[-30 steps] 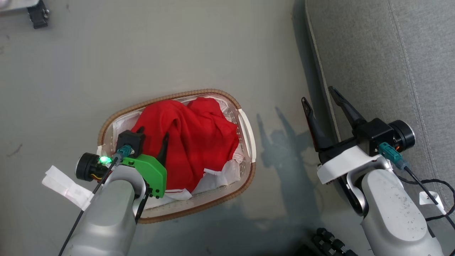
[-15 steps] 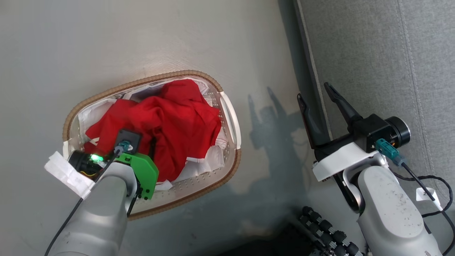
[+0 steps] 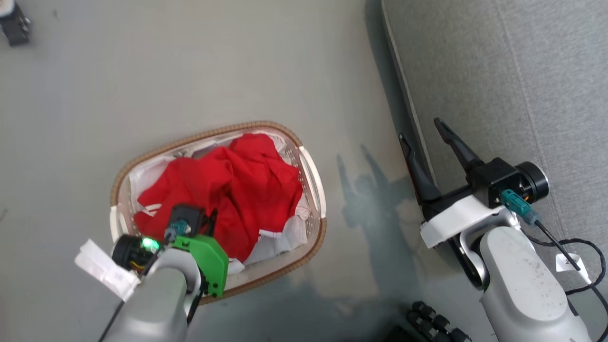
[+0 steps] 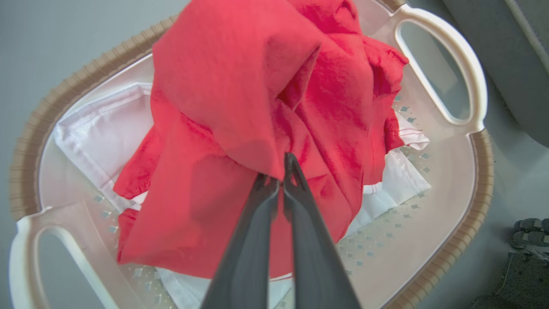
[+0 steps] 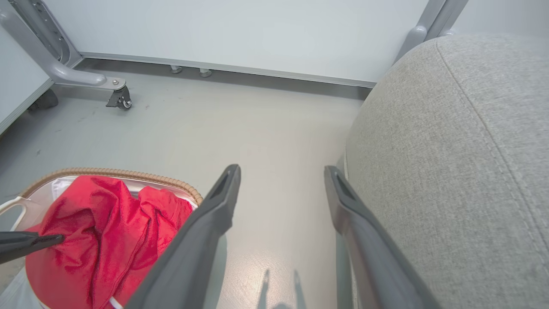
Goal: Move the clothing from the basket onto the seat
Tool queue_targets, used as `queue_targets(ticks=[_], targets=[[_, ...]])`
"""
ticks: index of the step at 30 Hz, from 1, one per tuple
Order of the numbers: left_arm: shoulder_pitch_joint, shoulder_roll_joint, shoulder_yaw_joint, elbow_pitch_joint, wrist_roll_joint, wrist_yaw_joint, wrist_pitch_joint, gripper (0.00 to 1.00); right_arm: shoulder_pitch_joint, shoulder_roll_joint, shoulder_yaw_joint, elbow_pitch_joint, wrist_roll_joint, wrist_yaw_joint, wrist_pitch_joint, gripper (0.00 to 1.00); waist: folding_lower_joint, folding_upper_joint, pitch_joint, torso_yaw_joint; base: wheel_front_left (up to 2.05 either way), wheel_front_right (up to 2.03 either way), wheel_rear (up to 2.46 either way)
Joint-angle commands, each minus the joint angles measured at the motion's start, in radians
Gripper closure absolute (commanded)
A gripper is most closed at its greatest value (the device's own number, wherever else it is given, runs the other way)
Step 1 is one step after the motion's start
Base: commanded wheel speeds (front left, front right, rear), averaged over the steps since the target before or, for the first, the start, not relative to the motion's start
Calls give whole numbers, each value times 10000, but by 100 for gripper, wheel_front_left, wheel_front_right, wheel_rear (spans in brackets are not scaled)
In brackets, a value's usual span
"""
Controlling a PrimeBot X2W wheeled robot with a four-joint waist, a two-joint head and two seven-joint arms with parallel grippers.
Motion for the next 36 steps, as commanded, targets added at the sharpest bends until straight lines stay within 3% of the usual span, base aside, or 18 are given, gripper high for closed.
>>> queue_targets(ticks=[1,14,23,32,36], targets=[[384,47,58,-205,0,-15,-27,100,195,-83,20,75,23,-6,-45,0,0,0,-1057,223,0,0,0],[2689,169,755,-3224,513,-33,-30,100,1342,19,-275,635,621,-6,-47,0,0,0,-3945,1121,0,0,0],[3397,-74,1786,-6227,990,-35,-32,100,2089,158,-484,870,822,-7,-45,0,0,0,-5003,1634,0,0,0],[3164,-271,1743,-8149,720,-45,-31,100,2656,238,-244,1094,929,-7,-45,0,0,0,-5745,1869,0,0,0],[3023,-315,1564,-8513,607,-46,-31,100,2825,254,353,1128,1089,-7,-45,0,0,0,-5926,1957,0,0,0]])
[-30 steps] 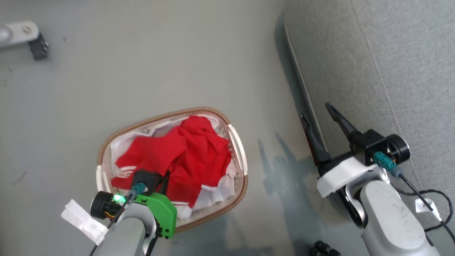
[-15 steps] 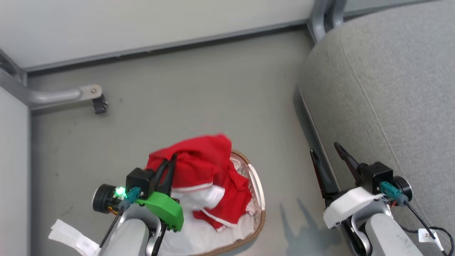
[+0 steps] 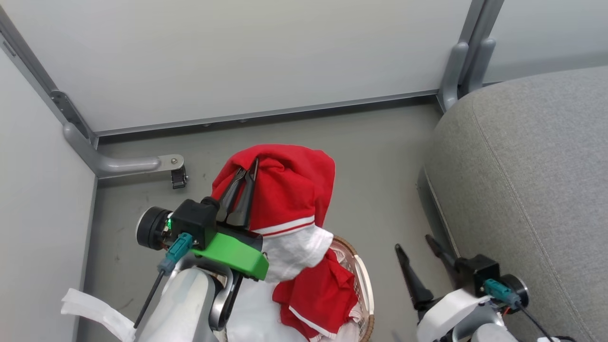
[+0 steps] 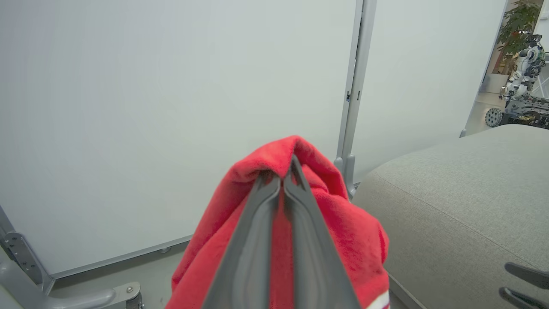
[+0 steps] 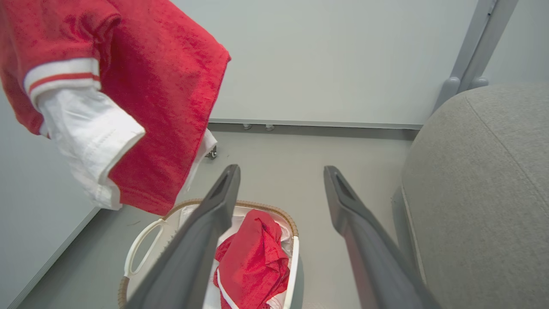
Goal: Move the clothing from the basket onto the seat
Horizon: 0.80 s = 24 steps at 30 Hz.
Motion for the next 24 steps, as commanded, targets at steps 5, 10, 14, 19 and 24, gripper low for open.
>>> queue_targets(ticks=[5,10,14,19,24], targets=[[-26,-20,-278,-239,-147,-32,-20,100,-182,-390,2147,-876,1362,-8,-45,0,1,-1,-314,284,0,0,0],[105,-36,-693,-473,-497,-32,-20,100,-919,-642,2681,-2402,1262,-7,-45,0,1,-1,-335,386,0,0,0],[34,-37,-1048,-495,-659,-33,-20,100,-1433,-476,2794,-2334,671,-8,-45,0,1,-1,-319,507,0,0,0],[-88,-38,-1837,-508,-1027,-33,-20,100,-2086,-223,2907,-1171,-164,-8,-45,0,1,-1,-321,851,0,0,0],[-127,-39,-2796,-599,-1386,-33,-20,100,-2492,101,3312,408,-474,-7,-45,0,1,-1,-345,1251,0,0,0]])
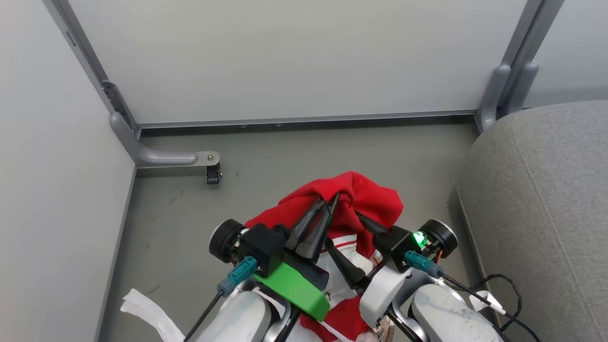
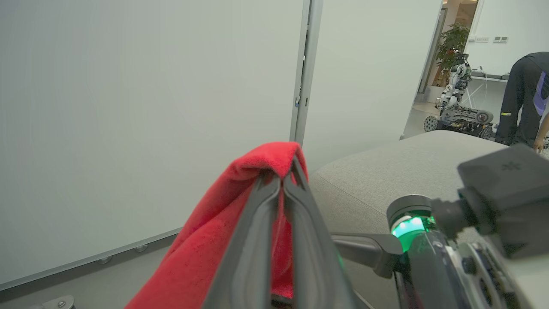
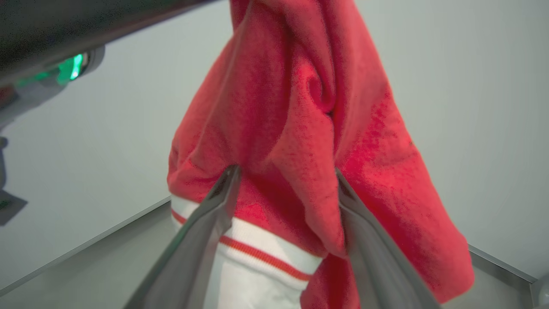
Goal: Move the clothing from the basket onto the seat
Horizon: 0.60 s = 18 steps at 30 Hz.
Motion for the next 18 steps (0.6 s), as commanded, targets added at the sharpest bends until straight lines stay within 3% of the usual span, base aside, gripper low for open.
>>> queue_targets(ticks=[1,2,3,9,10,11,18], targets=[[-132,4,-163,0,-87,-31,-9,100,-98,17,140,273,182,-7,-45,74,1,0,-14,209,0,0,0],[-128,3,-270,15,-134,-31,-9,100,-134,44,242,458,312,-7,-44,95,1,0,-8,256,0,0,0],[-135,4,-375,66,-151,-31,-11,100,-229,61,328,585,417,-7,-34,100,1,0,3,296,0,0,0],[-94,5,-237,275,-194,-31,-9,100,-69,75,144,474,1003,-8,-34,100,1,0,87,179,0,0,0],[-74,2,-171,279,-146,-31,-8,56,9,74,59,451,1027,-7,-34,100,1,0,86,108,0,0,0],[-15,5,-57,283,-80,-27,-9,0,84,78,-43,394,1071,-8,-34,100,1,0,73,-11,0,0,0],[324,6,560,312,300,10,-8,0,638,82,-935,152,1000,-7,-36,100,1,0,206,-1345,0,0,0]])
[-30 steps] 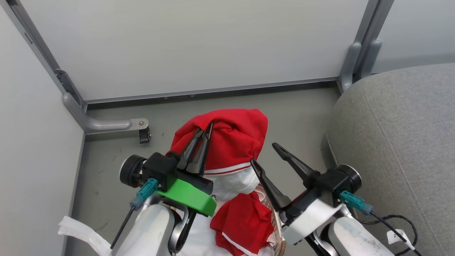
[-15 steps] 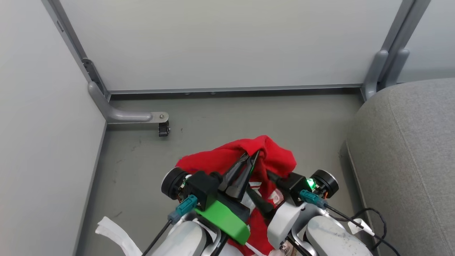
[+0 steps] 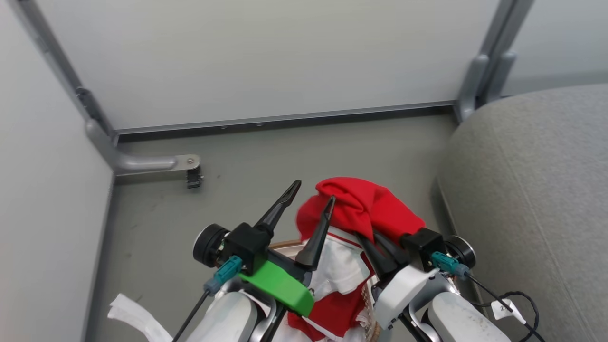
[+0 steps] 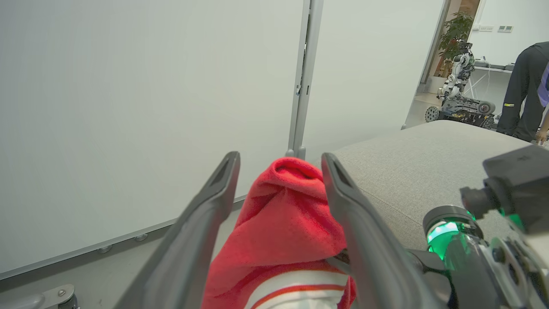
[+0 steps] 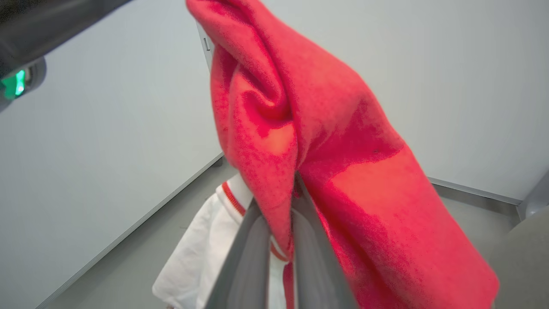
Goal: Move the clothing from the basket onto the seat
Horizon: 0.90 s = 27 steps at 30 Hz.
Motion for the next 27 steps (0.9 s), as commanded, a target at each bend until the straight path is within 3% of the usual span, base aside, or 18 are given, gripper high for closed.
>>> queue_targets(ticks=[1,9,15,22,27], targets=[[168,14,136,42,90,2,-6,0,126,-44,-222,-130,-38,-7,-24,100,1,0,137,-1086,0,0,0],[274,16,430,-33,128,-24,-6,0,404,-183,-683,-381,-249,-8,-24,100,1,0,396,-3509,0,0,0],[234,21,267,62,83,-32,-6,0,512,-453,-1094,-613,-243,-8,-24,100,1,0,569,-4560,0,0,0],[-63,36,-3,268,256,-33,-6,0,324,-1116,-1901,-859,-440,-7,-24,100,1,0,1129,-4545,0,0,0],[-429,217,-141,512,498,-34,-6,0,-818,-2106,-2503,-718,-937,-7,-24,100,1,0,2113,-4074,0,0,0]])
